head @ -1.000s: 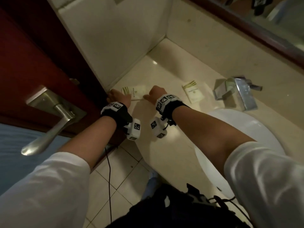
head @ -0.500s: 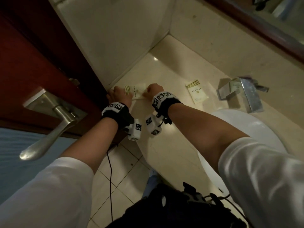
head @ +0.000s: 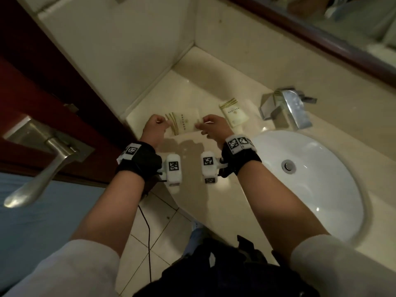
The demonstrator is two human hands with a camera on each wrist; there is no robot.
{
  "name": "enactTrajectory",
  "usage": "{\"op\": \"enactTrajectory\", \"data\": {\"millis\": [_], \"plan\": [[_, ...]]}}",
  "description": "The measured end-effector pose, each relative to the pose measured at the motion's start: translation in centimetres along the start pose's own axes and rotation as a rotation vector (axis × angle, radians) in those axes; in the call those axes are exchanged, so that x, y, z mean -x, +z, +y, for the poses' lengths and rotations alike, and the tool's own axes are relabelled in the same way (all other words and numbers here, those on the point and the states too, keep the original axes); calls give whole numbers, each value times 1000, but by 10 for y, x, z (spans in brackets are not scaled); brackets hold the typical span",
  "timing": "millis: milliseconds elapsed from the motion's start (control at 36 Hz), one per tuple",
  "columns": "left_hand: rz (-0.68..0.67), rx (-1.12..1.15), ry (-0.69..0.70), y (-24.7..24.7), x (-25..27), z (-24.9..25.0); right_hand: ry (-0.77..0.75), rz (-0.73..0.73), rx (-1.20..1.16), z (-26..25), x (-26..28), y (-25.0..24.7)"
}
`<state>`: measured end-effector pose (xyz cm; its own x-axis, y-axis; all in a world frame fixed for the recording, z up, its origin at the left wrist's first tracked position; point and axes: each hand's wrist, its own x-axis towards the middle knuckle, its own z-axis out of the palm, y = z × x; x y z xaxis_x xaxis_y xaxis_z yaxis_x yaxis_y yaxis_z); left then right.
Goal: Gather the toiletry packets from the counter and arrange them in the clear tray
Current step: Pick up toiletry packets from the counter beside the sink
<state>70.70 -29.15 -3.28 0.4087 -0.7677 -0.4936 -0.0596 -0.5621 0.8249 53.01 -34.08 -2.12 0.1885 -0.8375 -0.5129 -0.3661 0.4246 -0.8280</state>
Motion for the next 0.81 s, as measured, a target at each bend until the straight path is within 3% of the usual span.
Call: {"op": "enactTrajectory", "data": {"millis": [111,306,583,805], "plan": [[-131,168,-60,32,31,15,33,62,-204,13,33,-39],[-207,325,-103,111,96,31,56,173,-468,42,98,-111],[-561,136,-107,238,206,19,167,353,-221,133,205,-242],[-710,-12,-104,329,293,14,212,487,-79,199,286,-323]]}}
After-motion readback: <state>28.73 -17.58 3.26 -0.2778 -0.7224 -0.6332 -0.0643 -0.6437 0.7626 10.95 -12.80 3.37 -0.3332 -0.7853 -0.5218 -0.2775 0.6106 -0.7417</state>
